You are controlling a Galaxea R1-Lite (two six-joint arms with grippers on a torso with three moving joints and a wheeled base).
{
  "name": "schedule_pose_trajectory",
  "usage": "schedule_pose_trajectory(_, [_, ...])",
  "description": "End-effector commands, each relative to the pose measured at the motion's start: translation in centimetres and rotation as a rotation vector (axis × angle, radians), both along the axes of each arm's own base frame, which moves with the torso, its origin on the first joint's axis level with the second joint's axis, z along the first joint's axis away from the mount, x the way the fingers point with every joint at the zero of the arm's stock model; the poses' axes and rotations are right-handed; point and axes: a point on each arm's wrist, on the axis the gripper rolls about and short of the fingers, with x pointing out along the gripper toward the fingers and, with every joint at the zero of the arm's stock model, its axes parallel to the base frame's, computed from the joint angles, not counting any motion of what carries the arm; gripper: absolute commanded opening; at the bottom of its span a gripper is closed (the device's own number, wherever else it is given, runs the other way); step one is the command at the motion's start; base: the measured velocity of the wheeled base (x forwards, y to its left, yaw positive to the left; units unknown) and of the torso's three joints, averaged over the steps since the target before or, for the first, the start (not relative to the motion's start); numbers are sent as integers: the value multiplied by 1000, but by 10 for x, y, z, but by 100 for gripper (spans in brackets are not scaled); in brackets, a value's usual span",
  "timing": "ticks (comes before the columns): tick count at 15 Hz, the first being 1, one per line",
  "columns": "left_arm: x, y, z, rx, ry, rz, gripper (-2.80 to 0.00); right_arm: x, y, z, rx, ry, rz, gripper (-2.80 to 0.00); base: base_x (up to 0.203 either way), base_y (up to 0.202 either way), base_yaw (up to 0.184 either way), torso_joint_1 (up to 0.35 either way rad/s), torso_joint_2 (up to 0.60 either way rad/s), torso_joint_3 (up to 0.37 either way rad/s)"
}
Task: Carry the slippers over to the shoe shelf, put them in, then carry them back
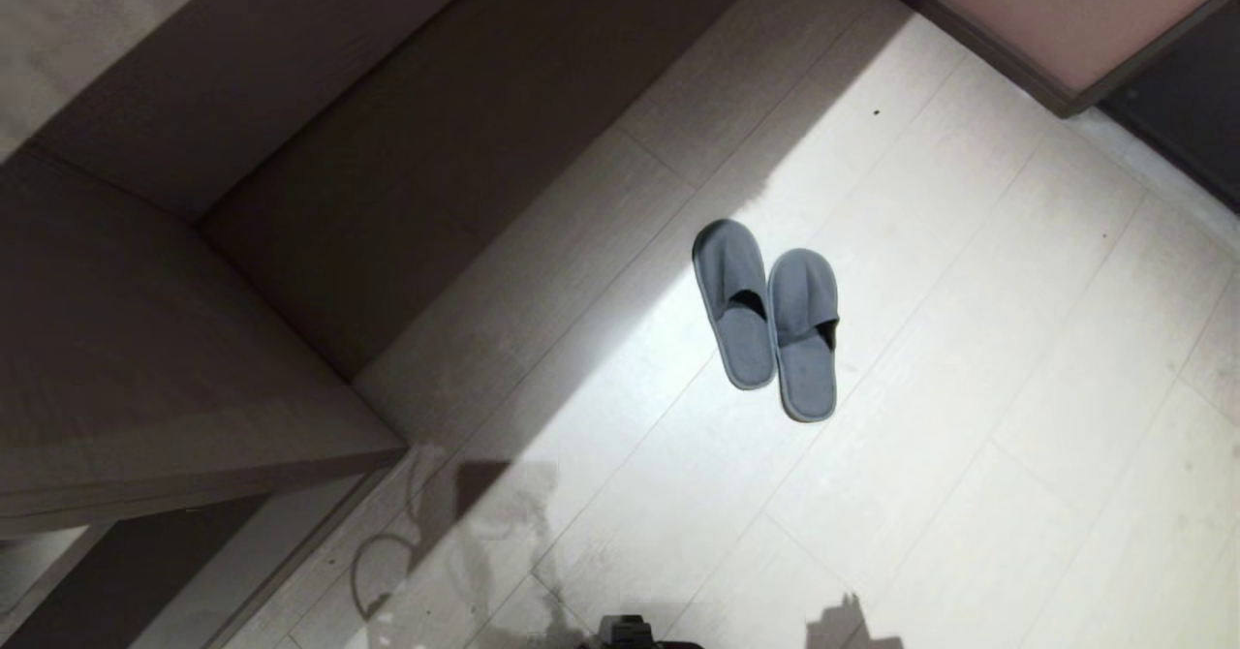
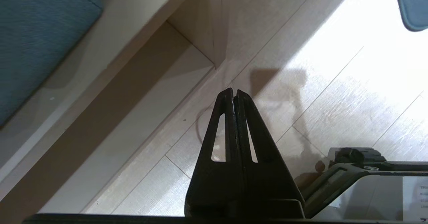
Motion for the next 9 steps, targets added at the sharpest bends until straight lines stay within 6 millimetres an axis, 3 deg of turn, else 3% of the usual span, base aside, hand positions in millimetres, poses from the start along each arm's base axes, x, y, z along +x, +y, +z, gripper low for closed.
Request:
schedule_pose_trajectory(1, [0,0,0,-1,0,2,-280,0,0,0,-3,3,1,-280,0,0,0,4,9,207])
schedule_pose_trajectory(9, [0,0,0,0,0,2,-280,0,0,0,-5,3,1,-280,0,0,0,4,2,201])
